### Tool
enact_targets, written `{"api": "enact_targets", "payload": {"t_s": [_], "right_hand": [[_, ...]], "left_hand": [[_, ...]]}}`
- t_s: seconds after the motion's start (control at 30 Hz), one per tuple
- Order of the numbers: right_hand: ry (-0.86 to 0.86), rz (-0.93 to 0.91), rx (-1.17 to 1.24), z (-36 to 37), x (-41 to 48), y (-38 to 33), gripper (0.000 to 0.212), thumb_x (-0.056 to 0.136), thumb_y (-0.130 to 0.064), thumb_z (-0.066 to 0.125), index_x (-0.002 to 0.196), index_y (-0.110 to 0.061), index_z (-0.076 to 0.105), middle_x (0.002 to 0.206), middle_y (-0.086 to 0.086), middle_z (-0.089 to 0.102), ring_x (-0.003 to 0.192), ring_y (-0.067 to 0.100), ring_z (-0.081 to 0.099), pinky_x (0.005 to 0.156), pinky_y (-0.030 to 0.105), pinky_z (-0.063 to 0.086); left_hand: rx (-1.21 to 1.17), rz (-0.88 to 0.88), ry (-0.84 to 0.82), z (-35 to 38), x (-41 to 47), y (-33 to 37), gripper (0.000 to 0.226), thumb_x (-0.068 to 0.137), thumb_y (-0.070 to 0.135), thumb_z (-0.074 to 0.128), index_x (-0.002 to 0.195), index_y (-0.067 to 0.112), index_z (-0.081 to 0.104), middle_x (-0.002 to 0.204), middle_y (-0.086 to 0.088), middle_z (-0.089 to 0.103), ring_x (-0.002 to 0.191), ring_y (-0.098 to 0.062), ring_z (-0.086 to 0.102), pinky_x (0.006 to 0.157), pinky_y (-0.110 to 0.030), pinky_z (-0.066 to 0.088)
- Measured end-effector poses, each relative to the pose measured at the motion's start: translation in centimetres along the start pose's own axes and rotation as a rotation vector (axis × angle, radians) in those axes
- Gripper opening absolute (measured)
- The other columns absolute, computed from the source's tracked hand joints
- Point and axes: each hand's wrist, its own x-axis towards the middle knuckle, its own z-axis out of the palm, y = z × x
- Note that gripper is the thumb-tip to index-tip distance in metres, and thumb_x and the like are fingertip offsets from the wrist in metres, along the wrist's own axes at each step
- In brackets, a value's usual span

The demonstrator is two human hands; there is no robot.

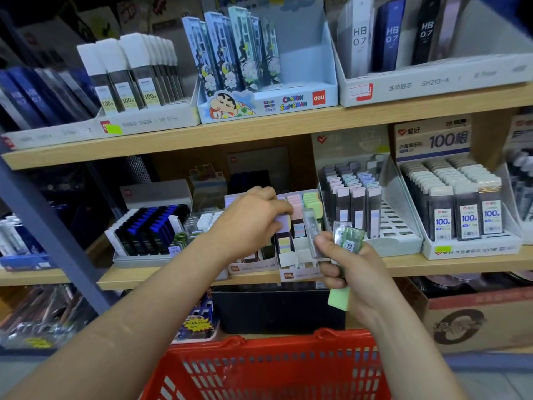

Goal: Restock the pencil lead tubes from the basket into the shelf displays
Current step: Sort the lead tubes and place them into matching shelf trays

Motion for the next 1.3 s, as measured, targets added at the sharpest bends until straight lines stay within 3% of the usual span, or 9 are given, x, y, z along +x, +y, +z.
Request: {"api": "enact_targets", "payload": {"t_s": [0.2,0.33,0.5,0.6,0.83,0.93,1.03,1.17,1.3], "right_hand": [[-0.015,0.005,-0.007,0.1,-0.2,-0.4,0.013,0.088,-0.022,0.068,0.085,-0.010,0.065,0.066,0.003,0.055,0.045,0.009,0.036,0.039,0.017,0.028],[-0.064,-0.008,-0.031,0.1,-0.2,-1.0,0.013,0.086,-0.020,0.069,0.085,-0.008,0.064,0.063,0.004,0.052,0.043,0.008,0.034,0.037,0.016,0.026],[-0.119,0.007,-0.053,0.4,-0.2,-1.6,0.013,0.091,-0.018,0.063,0.088,-0.005,0.064,0.068,0.004,0.049,0.047,0.010,0.033,0.038,0.018,0.023],[-0.161,0.104,0.179,0.4,-0.1,-1.5,0.022,0.090,-0.010,0.052,0.104,-0.002,0.066,0.074,0.003,0.049,0.050,0.009,0.035,0.038,0.017,0.023],[-0.209,0.151,0.459,1.2,-0.2,-1.7,0.041,0.078,-0.022,0.056,0.111,-0.001,0.068,0.071,0.003,0.048,0.056,0.011,0.043,0.044,0.018,0.040],[-0.117,0.088,0.575,1.8,0.0,-1.6,0.026,0.075,-0.029,0.059,0.093,-0.010,0.061,0.071,0.001,0.047,0.062,0.013,0.048,0.065,0.028,0.046],[-0.058,0.101,0.643,2.1,0.1,-1.6,0.020,0.089,-0.034,0.057,0.083,-0.016,0.059,0.075,0.003,0.055,0.078,0.021,0.057,0.085,0.039,0.047],[-0.033,0.191,0.671,2.0,-0.1,-1.5,0.027,0.094,-0.040,0.055,0.081,-0.017,0.059,0.079,0.003,0.055,0.080,0.021,0.057,0.080,0.038,0.050],[-0.021,0.159,0.526,1.3,0.3,-0.9,0.031,0.085,-0.047,0.063,0.082,-0.016,0.057,0.087,0.011,0.062,0.076,0.022,0.061,0.071,0.033,0.051]], "left_hand": [[-0.169,-0.036,0.069,-0.7,-0.4,0.1,0.049,0.088,0.022,0.066,0.134,0.032,0.052,0.119,0.005,0.049,0.115,-0.014,0.043,0.095,-0.029,0.040],[-0.156,0.217,0.109,-1.7,-1.2,1.2,0.053,0.081,0.023,0.075,0.131,0.028,0.058,0.130,0.004,0.053,0.118,-0.015,0.044,0.097,-0.032,0.041],[-0.020,0.383,0.160,-1.5,-1.4,2.2,0.028,0.087,0.034,0.054,0.102,0.019,0.072,0.095,0.004,0.070,0.089,-0.020,0.061,0.072,-0.040,0.054],[-0.175,0.188,0.164,-2.0,-1.5,2.4,0.011,0.092,0.021,0.059,0.102,0.020,0.064,0.089,0.006,0.068,0.082,-0.014,0.064,0.069,-0.038,0.054],[-0.971,-0.265,0.014,-2.8,-1.6,3.2,0.040,0.093,-0.002,0.044,0.111,0.034,0.046,0.084,-0.011,0.053,0.059,-0.021,0.047,0.055,-0.036,0.039],[-0.947,-0.241,-0.088,-3.3,-2.2,5.0,0.020,0.091,0.011,0.062,0.106,0.021,0.053,0.069,0.014,0.057,0.051,-0.002,0.048,0.052,-0.018,0.039],[-0.762,-0.066,-0.145,-2.7,-3.1,6.3,0.042,0.076,0.030,0.081,0.102,0.028,0.048,0.089,0.020,0.064,0.068,0.003,0.056,0.062,-0.021,0.048],[-0.287,0.178,0.051,-0.9,-3.8,5.6,0.042,0.075,0.053,0.069,0.107,0.039,0.045,0.108,0.011,0.065,0.092,-0.010,0.061,0.072,-0.036,0.053],[-0.504,0.099,0.168,-1.2,-3.8,5.1,0.020,0.083,0.040,0.066,0.099,0.029,0.063,0.079,0.015,0.066,0.066,-0.001,0.057,0.059,-0.022,0.048]]}}
